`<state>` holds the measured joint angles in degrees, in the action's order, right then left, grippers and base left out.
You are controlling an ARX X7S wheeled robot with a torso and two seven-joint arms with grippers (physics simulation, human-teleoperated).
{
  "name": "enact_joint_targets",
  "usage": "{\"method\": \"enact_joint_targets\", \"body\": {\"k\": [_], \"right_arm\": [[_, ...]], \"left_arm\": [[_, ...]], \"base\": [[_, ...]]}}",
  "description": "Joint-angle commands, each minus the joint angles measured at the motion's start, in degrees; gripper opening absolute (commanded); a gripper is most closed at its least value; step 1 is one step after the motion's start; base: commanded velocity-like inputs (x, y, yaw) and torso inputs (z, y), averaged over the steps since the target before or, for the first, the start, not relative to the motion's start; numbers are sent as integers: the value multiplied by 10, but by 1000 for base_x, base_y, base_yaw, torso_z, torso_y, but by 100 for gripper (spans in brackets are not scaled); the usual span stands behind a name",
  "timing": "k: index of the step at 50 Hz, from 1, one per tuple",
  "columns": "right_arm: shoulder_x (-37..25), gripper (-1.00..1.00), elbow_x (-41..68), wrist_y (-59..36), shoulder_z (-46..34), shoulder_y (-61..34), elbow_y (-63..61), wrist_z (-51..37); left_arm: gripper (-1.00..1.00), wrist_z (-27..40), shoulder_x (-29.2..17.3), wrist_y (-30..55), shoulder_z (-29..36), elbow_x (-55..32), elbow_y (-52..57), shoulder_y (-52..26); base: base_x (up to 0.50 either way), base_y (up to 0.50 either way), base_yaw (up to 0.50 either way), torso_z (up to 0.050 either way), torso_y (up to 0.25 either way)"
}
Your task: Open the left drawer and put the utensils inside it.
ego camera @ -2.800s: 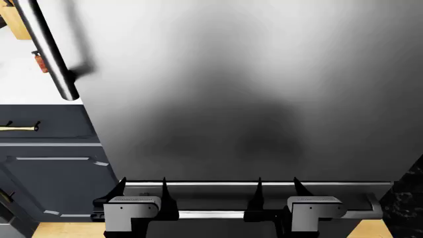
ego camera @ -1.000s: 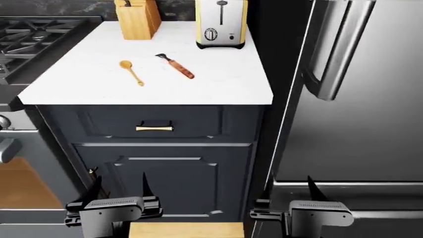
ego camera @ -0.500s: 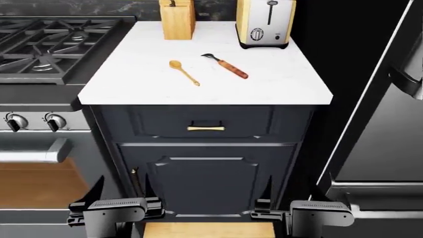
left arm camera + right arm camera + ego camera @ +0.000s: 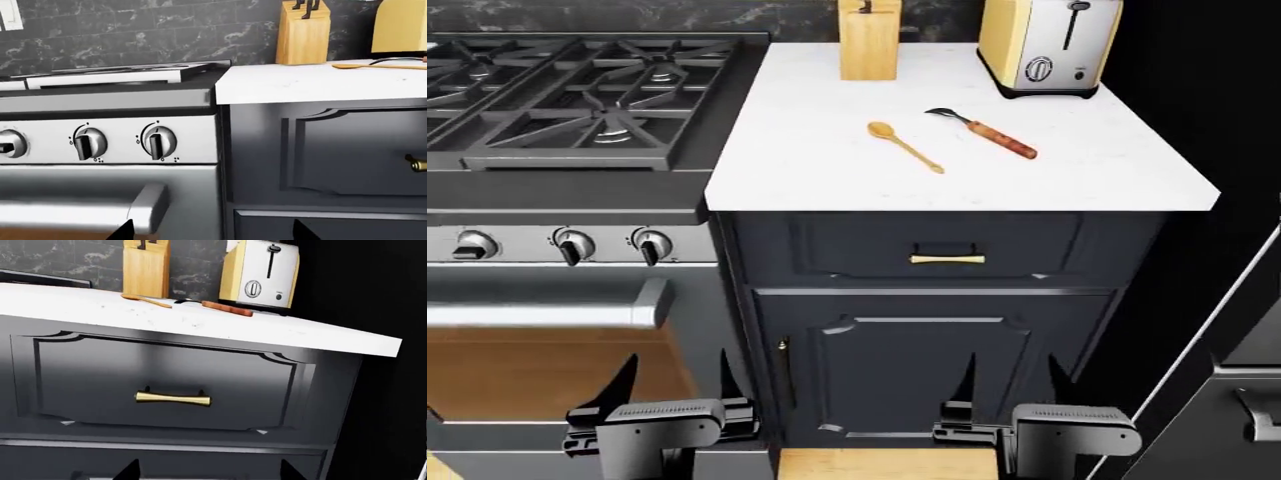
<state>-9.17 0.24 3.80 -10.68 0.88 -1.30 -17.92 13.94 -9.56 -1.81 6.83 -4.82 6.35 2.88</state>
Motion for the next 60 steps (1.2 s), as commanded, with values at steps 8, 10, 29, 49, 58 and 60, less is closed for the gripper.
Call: {"method": "enact_joint_targets", "body": {"k": [8,10,29,49,58,60], "right_arm": [[1,100,29,11,13,-12,16,-12],[2,100,32,11,14,-13,19,-14],[-2,100,40,-3,-11,-29,47,2],[-7,100,40,-1,-22,-32,55,-3],[-9,100,43,-1,-25,-34,57,-5],[-10,100,44,-3,-26,-34,55,-5]], "left_arm": [[100,7,-7,0,5,-5,6,2],[100,8,-7,0,5,-7,7,2],[100,9,-14,6,8,-19,-1,-3],[100,-16,-26,-30,10,-51,0,7],[100,-13,-28,-28,15,-49,1,8],[100,-11,-29,-28,16,-48,2,8]], "base": [[0,0,0,0,0],[0,0,0,0,0],[0,0,0,0,0],[0,0,0,22,0],[0,0,0,50,0],[0,0,0,50,0]]}}
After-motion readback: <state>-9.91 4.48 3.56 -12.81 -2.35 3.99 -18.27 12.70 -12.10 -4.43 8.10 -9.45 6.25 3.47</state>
